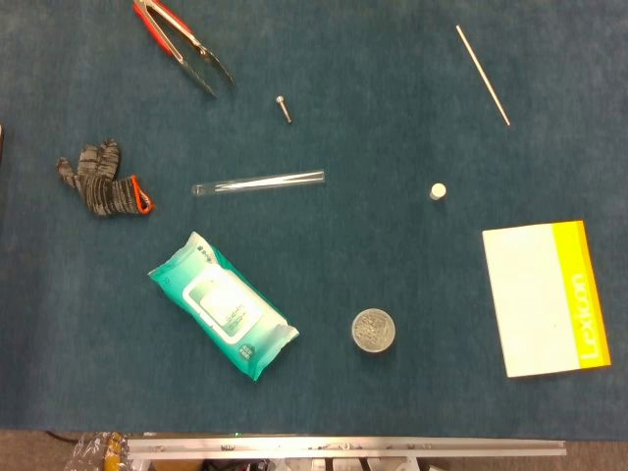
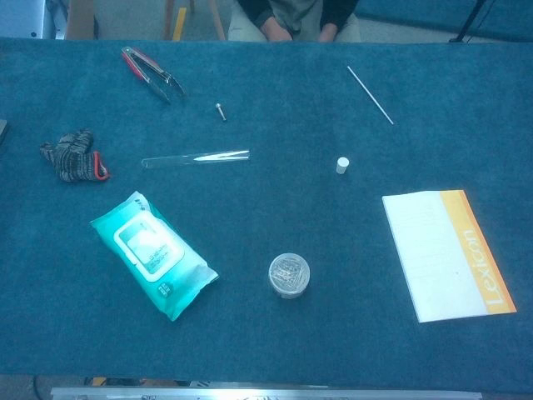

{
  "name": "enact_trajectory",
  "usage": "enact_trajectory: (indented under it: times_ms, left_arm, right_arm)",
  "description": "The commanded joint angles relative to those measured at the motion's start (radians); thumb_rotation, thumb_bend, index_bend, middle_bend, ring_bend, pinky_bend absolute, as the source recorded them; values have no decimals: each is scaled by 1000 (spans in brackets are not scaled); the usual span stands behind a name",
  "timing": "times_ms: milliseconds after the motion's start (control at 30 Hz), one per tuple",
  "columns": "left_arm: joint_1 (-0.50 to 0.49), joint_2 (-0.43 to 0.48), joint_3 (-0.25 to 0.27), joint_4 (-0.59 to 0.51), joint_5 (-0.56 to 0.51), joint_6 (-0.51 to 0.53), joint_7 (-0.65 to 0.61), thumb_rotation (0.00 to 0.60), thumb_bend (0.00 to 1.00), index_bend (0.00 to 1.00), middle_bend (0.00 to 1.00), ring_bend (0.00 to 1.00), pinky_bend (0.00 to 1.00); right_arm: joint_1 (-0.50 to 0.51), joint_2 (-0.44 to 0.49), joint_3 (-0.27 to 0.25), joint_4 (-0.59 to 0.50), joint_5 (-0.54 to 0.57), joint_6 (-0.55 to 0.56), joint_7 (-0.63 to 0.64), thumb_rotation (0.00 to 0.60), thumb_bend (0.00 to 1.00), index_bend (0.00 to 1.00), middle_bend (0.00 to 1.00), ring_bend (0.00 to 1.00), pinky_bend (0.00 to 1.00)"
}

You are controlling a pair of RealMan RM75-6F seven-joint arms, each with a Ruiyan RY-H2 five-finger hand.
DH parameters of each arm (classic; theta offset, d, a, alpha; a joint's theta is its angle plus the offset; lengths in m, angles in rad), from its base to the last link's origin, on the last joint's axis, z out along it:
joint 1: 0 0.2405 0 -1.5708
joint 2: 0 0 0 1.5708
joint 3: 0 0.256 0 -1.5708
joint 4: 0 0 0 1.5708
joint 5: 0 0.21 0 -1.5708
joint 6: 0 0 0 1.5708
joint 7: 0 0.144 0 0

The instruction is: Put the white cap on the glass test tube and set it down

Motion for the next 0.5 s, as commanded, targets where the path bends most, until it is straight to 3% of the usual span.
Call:
enact_trajectory:
  times_ms: [33, 500]
  left_arm:
    - [-1, 3, 1, -3, 0, -3, 3, 600, 329, 268, 177, 0, 163]
    - [-23, 21, -4, -11, -5, -36, 19, 600, 329, 272, 177, 0, 163]
  right_arm:
    - [1, -1, 0, 0, -2, -2, 0, 600, 381, 262, 177, 23, 171]
    - [40, -2, 16, -17, -4, -40, -17, 600, 381, 262, 177, 23, 174]
